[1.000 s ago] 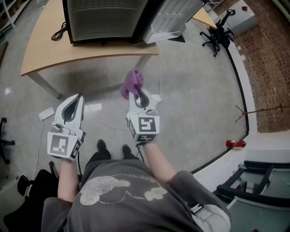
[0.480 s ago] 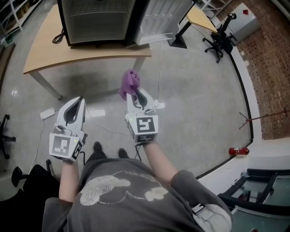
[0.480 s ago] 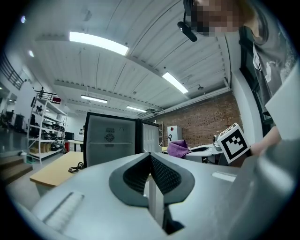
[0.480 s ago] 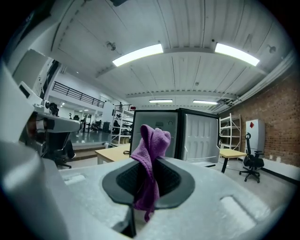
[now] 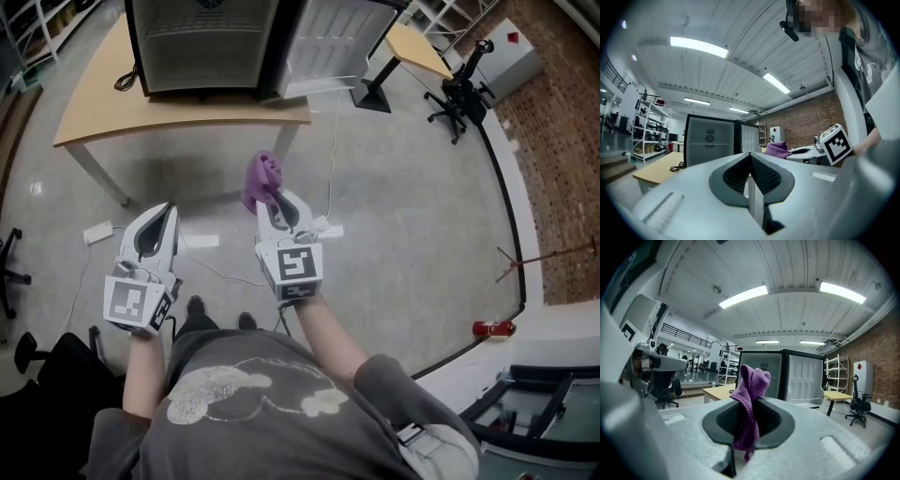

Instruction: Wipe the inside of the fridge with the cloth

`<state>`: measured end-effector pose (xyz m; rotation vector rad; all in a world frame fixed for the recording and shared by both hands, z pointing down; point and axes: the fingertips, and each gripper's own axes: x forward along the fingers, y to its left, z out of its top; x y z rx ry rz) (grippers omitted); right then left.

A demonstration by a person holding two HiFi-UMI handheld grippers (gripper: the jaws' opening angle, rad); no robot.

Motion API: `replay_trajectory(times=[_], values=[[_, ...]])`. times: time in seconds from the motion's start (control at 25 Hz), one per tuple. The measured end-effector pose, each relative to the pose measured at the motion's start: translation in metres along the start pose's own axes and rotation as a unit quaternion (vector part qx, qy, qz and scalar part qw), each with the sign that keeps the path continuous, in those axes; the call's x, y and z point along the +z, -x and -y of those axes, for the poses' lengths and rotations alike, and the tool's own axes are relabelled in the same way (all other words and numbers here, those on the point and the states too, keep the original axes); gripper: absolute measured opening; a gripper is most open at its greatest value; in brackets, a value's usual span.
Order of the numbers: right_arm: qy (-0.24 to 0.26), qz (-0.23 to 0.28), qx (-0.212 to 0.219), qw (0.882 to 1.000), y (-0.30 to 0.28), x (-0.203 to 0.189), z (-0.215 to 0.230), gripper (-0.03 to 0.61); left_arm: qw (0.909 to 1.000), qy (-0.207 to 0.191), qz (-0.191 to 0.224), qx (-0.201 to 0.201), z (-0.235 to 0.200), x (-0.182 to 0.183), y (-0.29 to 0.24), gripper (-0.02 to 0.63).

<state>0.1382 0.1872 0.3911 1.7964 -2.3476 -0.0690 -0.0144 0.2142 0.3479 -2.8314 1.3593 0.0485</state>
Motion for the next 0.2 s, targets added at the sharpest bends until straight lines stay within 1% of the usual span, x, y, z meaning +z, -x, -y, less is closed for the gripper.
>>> replay_trajectory(times=[0.2], values=[[0.003, 0.005, 0.020, 1.000, 0.0043, -0.0010, -0.0044, 0.037, 0.9999, 0.003, 0.009, -0.004, 0.0118, 0.0022, -0.0009, 0.017]])
